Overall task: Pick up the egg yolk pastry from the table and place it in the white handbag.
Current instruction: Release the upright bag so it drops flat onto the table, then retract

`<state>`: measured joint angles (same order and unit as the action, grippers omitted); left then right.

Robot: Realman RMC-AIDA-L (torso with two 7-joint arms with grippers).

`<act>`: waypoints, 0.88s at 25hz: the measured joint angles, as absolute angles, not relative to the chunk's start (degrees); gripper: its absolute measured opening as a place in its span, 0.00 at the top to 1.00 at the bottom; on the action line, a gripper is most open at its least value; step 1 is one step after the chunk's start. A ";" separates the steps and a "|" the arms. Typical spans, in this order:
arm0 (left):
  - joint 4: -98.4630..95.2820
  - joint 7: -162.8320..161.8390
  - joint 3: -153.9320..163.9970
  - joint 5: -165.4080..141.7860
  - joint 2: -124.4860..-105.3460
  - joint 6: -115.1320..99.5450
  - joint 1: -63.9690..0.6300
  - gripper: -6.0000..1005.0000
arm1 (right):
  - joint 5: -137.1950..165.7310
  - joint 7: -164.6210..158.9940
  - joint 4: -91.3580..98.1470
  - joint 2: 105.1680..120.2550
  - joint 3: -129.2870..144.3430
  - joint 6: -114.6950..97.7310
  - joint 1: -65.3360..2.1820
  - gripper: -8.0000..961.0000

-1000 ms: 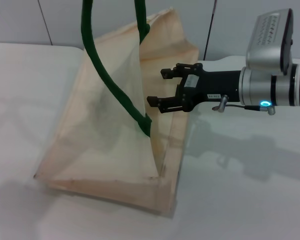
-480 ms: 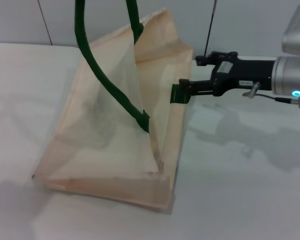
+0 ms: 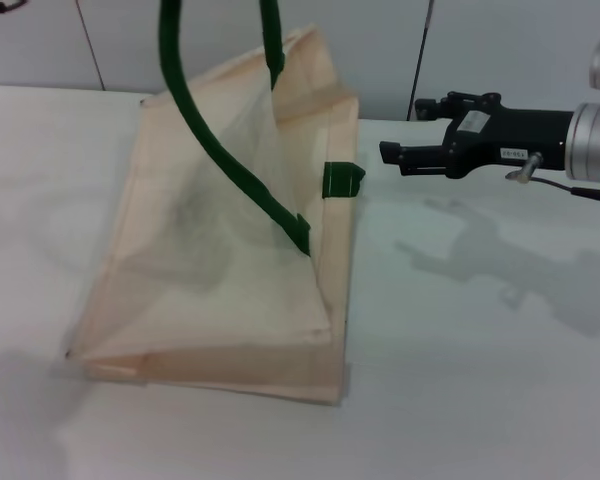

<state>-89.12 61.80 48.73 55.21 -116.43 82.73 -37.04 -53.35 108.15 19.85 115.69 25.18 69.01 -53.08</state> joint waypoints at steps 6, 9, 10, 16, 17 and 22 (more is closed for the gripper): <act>-82.34 67.78 48.59 62.01 -116.29 82.16 -37.27 0.47 | -53.36 107.57 20.29 115.61 25.15 69.08 -52.65 0.08; -78.92 71.23 48.62 65.13 -116.31 81.81 -37.27 0.43 | -53.36 107.50 20.30 115.56 25.10 69.08 -52.59 0.08; -77.75 72.29 48.63 65.97 -116.31 81.71 -37.27 0.43 | -53.36 107.49 20.30 115.56 25.10 69.09 -52.57 0.08; -75.85 72.85 48.31 66.52 -116.25 80.57 -37.17 0.43 | -53.38 106.42 21.40 115.57 25.11 69.09 -52.12 0.08; -75.81 72.81 48.01 66.56 -116.26 80.38 -37.04 0.43 | -53.39 105.96 22.14 115.58 25.12 69.08 -51.83 0.08; -72.62 73.59 45.06 66.72 -116.38 78.45 -35.88 0.44 | -54.74 104.66 26.61 115.63 24.06 68.62 -49.89 0.08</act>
<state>-72.62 73.59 45.06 66.72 -116.38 78.45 -35.88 -54.74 104.66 26.61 115.63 24.06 68.62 -49.89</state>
